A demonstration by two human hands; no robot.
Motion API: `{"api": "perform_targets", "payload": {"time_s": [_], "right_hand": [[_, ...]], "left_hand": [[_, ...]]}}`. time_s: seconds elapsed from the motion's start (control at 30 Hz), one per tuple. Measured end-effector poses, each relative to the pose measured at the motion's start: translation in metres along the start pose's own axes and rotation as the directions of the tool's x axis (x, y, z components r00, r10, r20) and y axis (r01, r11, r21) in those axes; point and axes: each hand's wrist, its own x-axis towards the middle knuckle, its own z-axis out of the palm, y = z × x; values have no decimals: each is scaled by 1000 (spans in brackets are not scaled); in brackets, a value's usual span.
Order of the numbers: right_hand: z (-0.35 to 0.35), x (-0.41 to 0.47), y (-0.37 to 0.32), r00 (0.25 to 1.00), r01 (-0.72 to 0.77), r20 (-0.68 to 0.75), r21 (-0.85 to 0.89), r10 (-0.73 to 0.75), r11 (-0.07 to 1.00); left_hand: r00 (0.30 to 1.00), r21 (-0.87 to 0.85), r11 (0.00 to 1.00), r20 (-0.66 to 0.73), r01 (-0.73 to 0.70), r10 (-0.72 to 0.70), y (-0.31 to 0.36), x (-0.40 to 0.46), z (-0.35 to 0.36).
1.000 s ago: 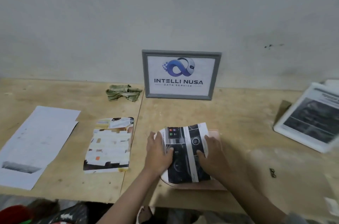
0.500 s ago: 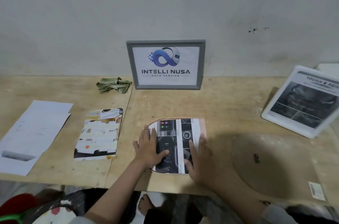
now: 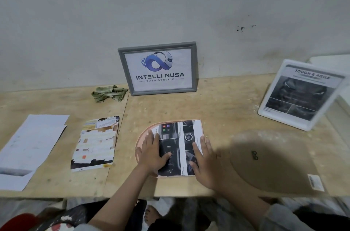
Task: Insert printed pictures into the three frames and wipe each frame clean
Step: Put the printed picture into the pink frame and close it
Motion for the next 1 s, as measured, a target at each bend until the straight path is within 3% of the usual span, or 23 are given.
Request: {"api": "perform_targets", "payload": {"time_s": [0.17, 0.3, 0.4, 0.53, 0.67, 0.8, 1.0], "right_hand": [[-12, -10, 8, 1000, -11, -25, -44, 10, 999], [-17, -26, 28, 996, -59, -70, 14, 60, 998], [-33, -41, 52, 970, -213, -121, 14, 213, 977], [-61, -62, 90, 876, -430, -209, 69, 434, 900], [-81, -81, 133, 733, -670, -132, 33, 667, 742], [-92, -97, 159, 604, -781, -203, 41, 770, 623], [-95, -103, 167, 594, -768, -208, 143, 777, 624]], "left_hand": [[994, -71, 995, -93, -63, 56, 13, -6, 5], [971, -236, 955, -199, -179, 133, 43, -21, 12], [950, -317, 905, -220, -284, 221, 81, -34, 21], [936, -457, 817, -179, -353, 304, 136, -48, 29], [963, -524, 820, -1, -229, 269, 177, -50, 43], [976, -476, 865, 62, -157, 211, 198, -45, 50], [969, -472, 864, 70, -176, 236, 213, -43, 53]]}}
